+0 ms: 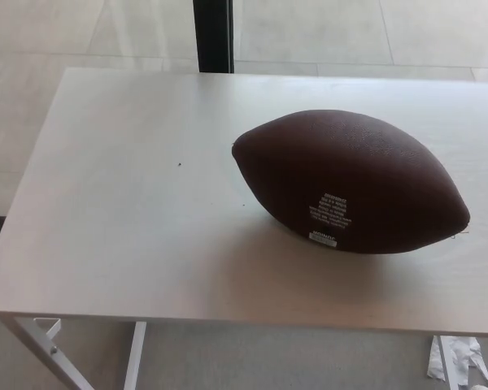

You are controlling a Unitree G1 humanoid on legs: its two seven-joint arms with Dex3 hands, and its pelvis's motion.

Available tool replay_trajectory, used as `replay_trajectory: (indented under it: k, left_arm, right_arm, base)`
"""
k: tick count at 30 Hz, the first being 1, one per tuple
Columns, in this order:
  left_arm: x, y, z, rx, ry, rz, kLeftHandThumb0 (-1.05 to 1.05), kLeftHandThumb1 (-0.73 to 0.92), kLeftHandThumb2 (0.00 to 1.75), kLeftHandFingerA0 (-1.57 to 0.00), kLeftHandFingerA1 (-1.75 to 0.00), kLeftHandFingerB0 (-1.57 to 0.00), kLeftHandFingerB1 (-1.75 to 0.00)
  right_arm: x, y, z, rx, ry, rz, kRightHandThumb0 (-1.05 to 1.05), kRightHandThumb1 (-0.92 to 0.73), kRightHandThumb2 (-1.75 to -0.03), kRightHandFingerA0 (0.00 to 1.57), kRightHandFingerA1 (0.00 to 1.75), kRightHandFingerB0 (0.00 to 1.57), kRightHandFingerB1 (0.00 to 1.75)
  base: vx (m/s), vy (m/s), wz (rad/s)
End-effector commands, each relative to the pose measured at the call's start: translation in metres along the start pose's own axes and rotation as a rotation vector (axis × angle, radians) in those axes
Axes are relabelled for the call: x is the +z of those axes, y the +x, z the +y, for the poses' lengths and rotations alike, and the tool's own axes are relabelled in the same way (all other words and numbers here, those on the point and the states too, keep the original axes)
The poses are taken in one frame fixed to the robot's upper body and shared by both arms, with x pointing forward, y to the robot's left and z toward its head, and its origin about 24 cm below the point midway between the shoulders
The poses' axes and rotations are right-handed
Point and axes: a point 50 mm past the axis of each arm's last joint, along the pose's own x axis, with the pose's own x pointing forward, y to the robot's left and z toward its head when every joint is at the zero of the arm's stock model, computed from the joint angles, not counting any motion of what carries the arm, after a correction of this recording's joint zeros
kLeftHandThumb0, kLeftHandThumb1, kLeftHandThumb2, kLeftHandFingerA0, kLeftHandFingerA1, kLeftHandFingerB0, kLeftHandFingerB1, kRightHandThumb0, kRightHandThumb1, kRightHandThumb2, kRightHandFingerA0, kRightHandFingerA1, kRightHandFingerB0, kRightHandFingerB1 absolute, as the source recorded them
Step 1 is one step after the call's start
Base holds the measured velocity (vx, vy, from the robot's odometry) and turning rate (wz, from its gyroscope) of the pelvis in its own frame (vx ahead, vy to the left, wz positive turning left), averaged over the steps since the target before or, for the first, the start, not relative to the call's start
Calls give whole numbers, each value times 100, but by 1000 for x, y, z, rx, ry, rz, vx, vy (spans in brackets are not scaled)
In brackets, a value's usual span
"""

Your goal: The robot uses both its hands to grab the left and right ends of a football kept in the middle of the desk infront of it, lifts it up and places it in the palm of a person

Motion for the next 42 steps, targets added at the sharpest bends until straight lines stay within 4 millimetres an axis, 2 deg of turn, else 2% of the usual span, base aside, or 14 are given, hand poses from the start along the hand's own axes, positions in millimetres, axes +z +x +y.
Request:
replay_trajectory:
  k: [1,6,7,12,13,19,20,22,23,29,30,31,39,42]
  left_arm:
    - [10,-5,25,-17,-138,-95,-56,44,89,-80,-76,-51,-60]
    - [10,-5,23,-32,-206,-95,-64,55,59,-76,-64,-56,-50]
    - [11,-4,23,-27,-280,-113,-57,45,90,-75,-79,-37,-59]
    - [25,-2,29,14,-469,-195,-63,55,100,-74,-80,-30,-58]
    - [40,-1,31,58,-461,-255,-72,79,63,-75,-67,-46,-54]
    - [99,-9,39,102,-409,-468,-77,85,65,-75,-62,-45,-49]
    - [126,-16,45,124,-401,-585,-71,69,106,-66,-71,-38,-60]
    - [145,-21,48,142,-389,-629,-73,69,109,-67,-72,-37,-59]
    - [170,-29,53,146,-377,-700,-84,87,65,-67,-70,-43,-53]
    - [262,-73,62,145,-349,-977,-101,75,64,-89,-59,-64,-59]
    - [276,-81,59,135,-342,-1016,-97,56,100,-77,-56,-60,-54]
    - [299,-98,53,114,-334,-1079,-93,75,64,-79,-43,-59,-41]
    - [374,-140,-29,-120,-343,-1266,-63,92,68,-41,-50,-28,-42]
    - [390,-160,-81,-306,-336,-1293,-76,92,67,-48,-54,-32,-44]
  right_arm:
    - [16,2,-31,-110,267,-108,-58,-59,-59,55,39,30,31]
    - [14,3,-35,-157,351,-83,-57,-63,-60,52,39,29,30]
    - [14,2,-35,-153,374,-94,-55,-66,-60,48,38,26,29]
    - [22,1,-50,-222,584,-165,-66,-58,-81,37,45,22,39]
    - [33,1,-59,-269,661,-211,-66,-59,-81,38,45,23,39]
    - [73,2,-75,-376,860,-349,-60,-61,-60,52,39,28,30]
    - [89,0,-79,-356,851,-423,-66,-58,-80,32,43,18,38]
    - [102,-2,-81,-344,881,-485,-64,-57,-79,28,42,14,36]
    - [119,-4,-84,-343,932,-533,-64,-56,-79,30,43,13,36]
    - [200,-32,-81,-324,879,-767,-65,-68,-62,44,35,23,29]
    - [212,-37,-77,-310,864,-803,-68,-69,-63,46,35,23,30]
    - [233,-46,-68,-280,834,-865,-74,-64,-87,37,44,19,39]
    - [284,-83,32,-21,823,-964,-74,-76,-63,63,43,27,30]
    - [289,-92,93,155,769,-876,-98,-64,-101,61,53,37,51]
  base:
    - [0,0,0]
    - [0,0,0]
    - [0,0,0]
    - [0,0,0]
    - [0,0,0]
    - [0,0,0]
    - [0,0,0]
    - [0,0,0]
    - [0,0,0]
    - [0,0,0]
    - [0,0,0]
    - [0,0,0]
    - [0,0,0]
    - [0,0,0]
